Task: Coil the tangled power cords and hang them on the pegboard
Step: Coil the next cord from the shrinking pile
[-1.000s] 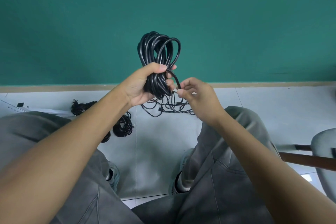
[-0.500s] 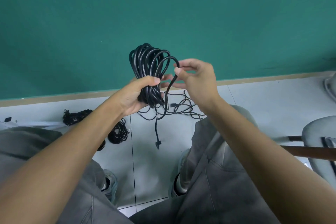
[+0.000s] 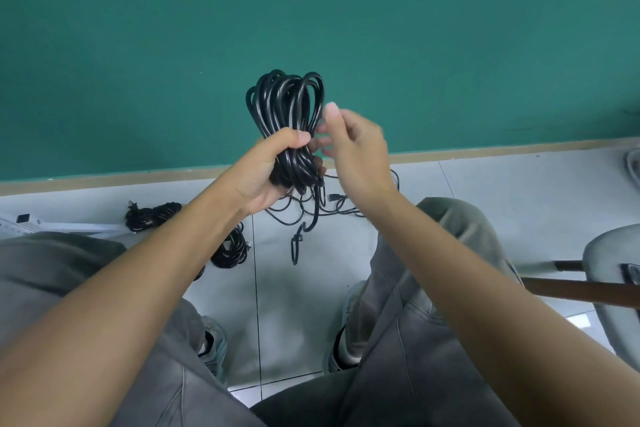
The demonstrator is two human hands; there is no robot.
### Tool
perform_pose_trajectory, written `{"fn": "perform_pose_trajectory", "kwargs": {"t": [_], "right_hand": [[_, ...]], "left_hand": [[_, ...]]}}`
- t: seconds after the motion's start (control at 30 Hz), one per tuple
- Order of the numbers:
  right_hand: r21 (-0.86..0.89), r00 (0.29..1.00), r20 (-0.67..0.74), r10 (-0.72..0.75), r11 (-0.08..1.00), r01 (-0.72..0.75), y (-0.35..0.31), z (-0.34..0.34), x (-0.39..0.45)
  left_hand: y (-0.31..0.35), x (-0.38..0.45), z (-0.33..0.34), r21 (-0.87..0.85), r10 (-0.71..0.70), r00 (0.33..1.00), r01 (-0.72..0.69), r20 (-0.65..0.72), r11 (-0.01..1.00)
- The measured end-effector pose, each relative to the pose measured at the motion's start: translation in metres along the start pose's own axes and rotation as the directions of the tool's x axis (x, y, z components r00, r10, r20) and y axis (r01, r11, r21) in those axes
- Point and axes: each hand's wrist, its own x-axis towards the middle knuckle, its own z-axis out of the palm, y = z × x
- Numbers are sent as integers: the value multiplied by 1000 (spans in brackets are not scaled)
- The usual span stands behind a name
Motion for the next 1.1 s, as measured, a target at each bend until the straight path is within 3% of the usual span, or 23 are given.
{"fn": "perform_pose_trajectory", "kwargs": {"t": [0.13,0.23,0.37,0.47,0.57,0.7,0.9,1.0,1.1], "right_hand": [[29,910,376,174,980,-199,23,8,-30],[-59,870,431,237,970,-235,37,6,-46],[-118,857,497,138,989,-92,25,-6,-46],[-226,877,479,30,970,90,8,-18,-31],[-274,908,416,-56,944,184,-3,-27,-19],[-284,908,370,-195,907,311,-9,-29,-15],[-192,969,133,-208,954,231,-11,-34,2],[-45,978,141,-156,986,163,-7,-34,7],[126,975,196,-101,989,77,-5,-32,5]], "left_hand": [[11,4,-6,-97,67,989,-80,-129,992],[16,10,-20,-123,77,951,-118,-298,985],[12,11,-21,40,75,888,-64,-454,997],[7,13,-15,225,137,857,-25,-496,974],[6,11,-9,275,133,910,-22,-393,961],[8,4,-6,251,-7,978,61,-208,966],[2,-3,4,108,-129,991,134,-46,985],[0,-1,5,-19,-134,989,136,66,991],[1,-3,4,14,-141,979,140,147,990]]}}
